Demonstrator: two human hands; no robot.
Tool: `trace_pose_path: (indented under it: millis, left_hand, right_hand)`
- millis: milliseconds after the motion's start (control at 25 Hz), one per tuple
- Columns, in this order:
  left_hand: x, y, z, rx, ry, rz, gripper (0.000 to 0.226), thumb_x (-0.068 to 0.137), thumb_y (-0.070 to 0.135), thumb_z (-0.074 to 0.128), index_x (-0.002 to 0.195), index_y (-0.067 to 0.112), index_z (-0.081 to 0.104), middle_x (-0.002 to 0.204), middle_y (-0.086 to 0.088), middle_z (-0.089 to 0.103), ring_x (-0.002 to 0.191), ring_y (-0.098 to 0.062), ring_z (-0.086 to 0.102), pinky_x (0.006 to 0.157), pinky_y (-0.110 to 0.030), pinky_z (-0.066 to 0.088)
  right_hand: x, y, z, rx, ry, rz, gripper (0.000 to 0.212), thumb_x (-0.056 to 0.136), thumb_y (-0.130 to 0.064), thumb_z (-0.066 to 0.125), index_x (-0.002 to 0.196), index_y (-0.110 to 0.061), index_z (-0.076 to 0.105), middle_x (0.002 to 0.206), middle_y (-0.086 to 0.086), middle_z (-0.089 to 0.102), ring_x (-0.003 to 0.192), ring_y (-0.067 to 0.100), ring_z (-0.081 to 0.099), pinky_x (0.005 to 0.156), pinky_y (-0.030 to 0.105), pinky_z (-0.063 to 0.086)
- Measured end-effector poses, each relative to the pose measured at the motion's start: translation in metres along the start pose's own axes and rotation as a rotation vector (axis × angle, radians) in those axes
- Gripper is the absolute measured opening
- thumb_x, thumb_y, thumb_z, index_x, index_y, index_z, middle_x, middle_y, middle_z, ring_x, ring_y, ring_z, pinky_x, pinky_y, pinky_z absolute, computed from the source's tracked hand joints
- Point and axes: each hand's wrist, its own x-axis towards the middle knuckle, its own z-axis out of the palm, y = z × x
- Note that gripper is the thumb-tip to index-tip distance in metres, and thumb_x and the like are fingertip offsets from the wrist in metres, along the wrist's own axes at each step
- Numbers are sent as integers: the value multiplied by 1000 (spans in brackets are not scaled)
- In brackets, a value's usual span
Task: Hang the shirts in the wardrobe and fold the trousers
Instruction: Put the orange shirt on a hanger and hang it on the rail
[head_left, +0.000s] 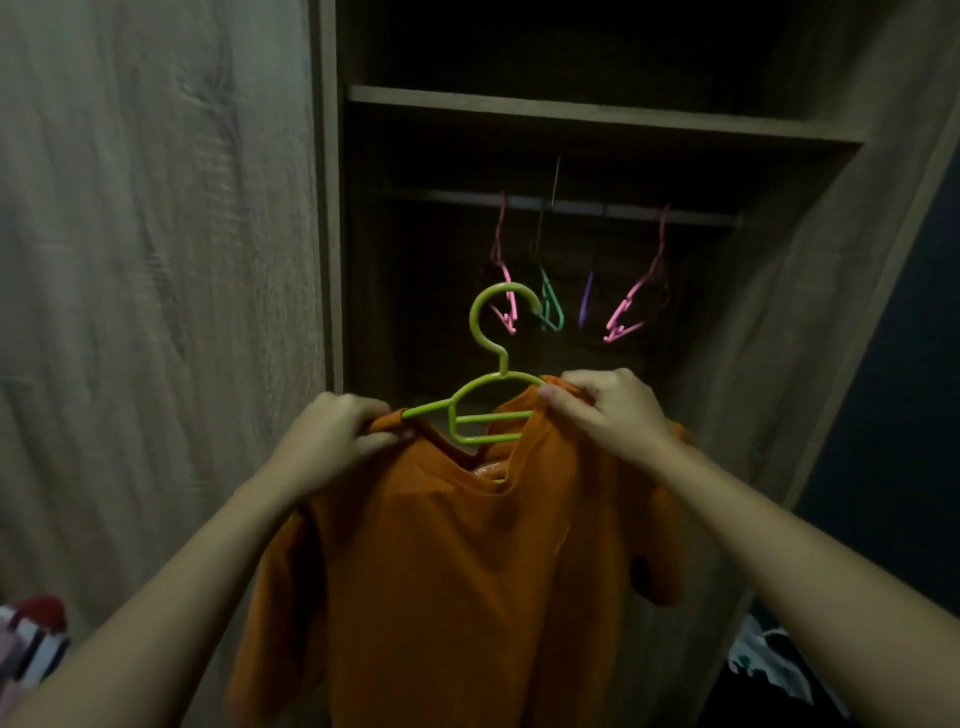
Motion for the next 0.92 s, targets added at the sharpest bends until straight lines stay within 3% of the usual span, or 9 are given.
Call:
trace_pose_path:
  millis: [40,80,200,280,400,520,640,760,920]
  left_hand:
    - [3,3,-2,-15,19,-4,5,88,30,61,82,29,62,82,-2,66,75,-10,62,70,-27,54]
    - [6,2,-6,-36,49,5,12,87,23,63,80,32,62,81,-1,66,74,-8,61,67,-22,52]
    - [6,-12,-21,-138,83,-43,13,84,22,66,78,34,64,79,6,66,76,-3,61,61,-16,50]
    - [5,-21,-29,-206,8,-89,2,82,32,68,79,32,67,79,6,66,80,2,61,62,-17,48]
    - [9,-26,-43,-256,-128,-87,40,69,67,57,90,35,67,87,12,66,86,4,62,64,-16,51]
    - [9,-30,-49,-109,-42,-36,52,66,79,41,91,38,61,88,15,63,83,8,60,65,-14,45]
    - [5,-31,-47,-108,52,-25,37,77,64,43,89,34,61,81,10,63,78,3,60,61,-20,46]
    - [0,-36,-51,-99,141,19,30,83,60,48,88,33,62,76,7,64,79,-2,61,59,-15,49]
    - [-3,-56,-70,13,275,-7,26,84,59,53,83,34,63,79,-3,67,70,-10,62,59,-22,47]
  right_hand:
    - [2,-2,1,3,-10,-5,39,88,-60,39,70,-32,61,60,-6,58,57,5,56,55,20,40]
    - [3,0,-1,18,-15,-1,36,88,-58,38,70,-35,59,60,-7,57,57,4,56,55,19,39]
    - [-2,18,-12,74,-77,48,30,87,-57,38,77,-38,59,68,-10,59,63,1,57,58,17,38]
    - [-6,27,-12,139,-99,100,27,90,-51,39,80,-37,60,73,-10,60,69,-1,58,63,15,41]
    - [-7,30,0,231,-42,200,31,90,-52,37,76,-34,59,69,-9,57,67,3,57,66,20,43]
    - [-8,30,4,328,-18,254,36,86,-57,37,78,-30,60,68,-7,58,68,11,59,69,30,45]
    - [-5,21,1,348,-38,228,35,85,-54,40,81,-27,61,73,-5,60,72,12,61,69,27,45]
    - [2,16,-9,320,-52,200,33,83,-52,48,95,-24,61,83,-3,61,78,11,60,69,24,47]
    - [-15,42,-12,307,-210,442,45,83,-45,60,120,-30,40,104,-8,52,95,10,55,79,25,47]
